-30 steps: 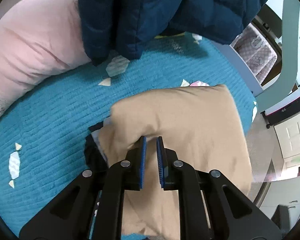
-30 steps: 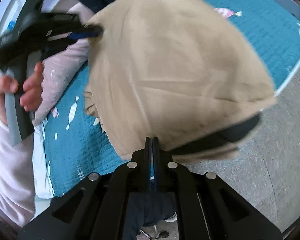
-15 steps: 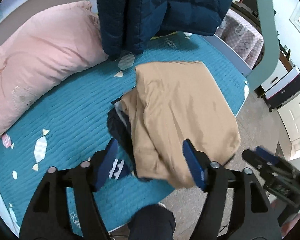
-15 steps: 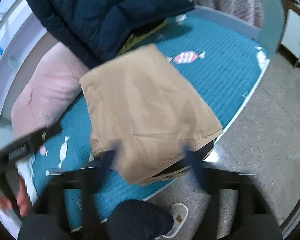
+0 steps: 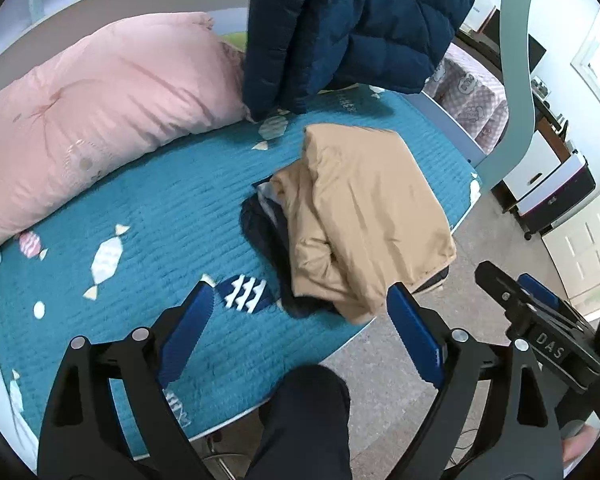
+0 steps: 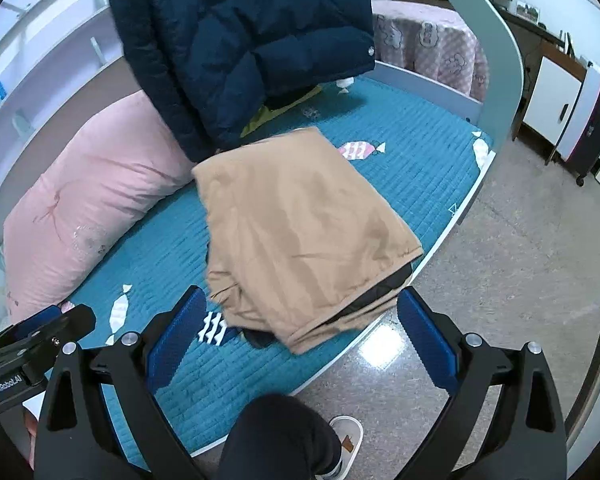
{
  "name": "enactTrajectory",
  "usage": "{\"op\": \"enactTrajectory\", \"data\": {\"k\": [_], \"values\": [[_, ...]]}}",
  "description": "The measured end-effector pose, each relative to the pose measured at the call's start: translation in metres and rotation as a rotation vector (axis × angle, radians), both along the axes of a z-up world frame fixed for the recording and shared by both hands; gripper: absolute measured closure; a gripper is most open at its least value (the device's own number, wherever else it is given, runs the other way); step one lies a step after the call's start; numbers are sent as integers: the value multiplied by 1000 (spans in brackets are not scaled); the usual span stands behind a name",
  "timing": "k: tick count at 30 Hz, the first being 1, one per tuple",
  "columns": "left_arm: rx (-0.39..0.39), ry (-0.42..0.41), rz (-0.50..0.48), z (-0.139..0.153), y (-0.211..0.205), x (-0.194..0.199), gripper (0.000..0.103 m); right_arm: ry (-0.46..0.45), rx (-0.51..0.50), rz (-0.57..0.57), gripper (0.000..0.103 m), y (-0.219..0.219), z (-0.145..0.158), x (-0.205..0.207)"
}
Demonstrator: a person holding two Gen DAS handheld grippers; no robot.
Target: Fold large clothes
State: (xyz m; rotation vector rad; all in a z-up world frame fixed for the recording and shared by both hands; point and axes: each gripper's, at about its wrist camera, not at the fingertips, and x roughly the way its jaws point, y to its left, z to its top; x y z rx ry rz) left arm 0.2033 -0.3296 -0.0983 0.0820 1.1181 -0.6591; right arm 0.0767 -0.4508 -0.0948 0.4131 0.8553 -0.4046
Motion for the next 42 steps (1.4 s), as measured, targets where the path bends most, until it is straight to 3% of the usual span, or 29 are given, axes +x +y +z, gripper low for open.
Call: {"op": "enactTrajectory", "data": {"k": [15,26,33,42], "values": [[23,-58,91,12,120,-49,13,-109,-111,22,10,123,45,-52],[27,-116,208,25,214,-72,13,-177,-194,73,10,210,54,-67],[21,-158,247,37,250,-87,13,-223,-262,70,10,249,64,-77],[43,-215,243,51,265,-101,13,-294,-285,62,10,271,74,-94]]}}
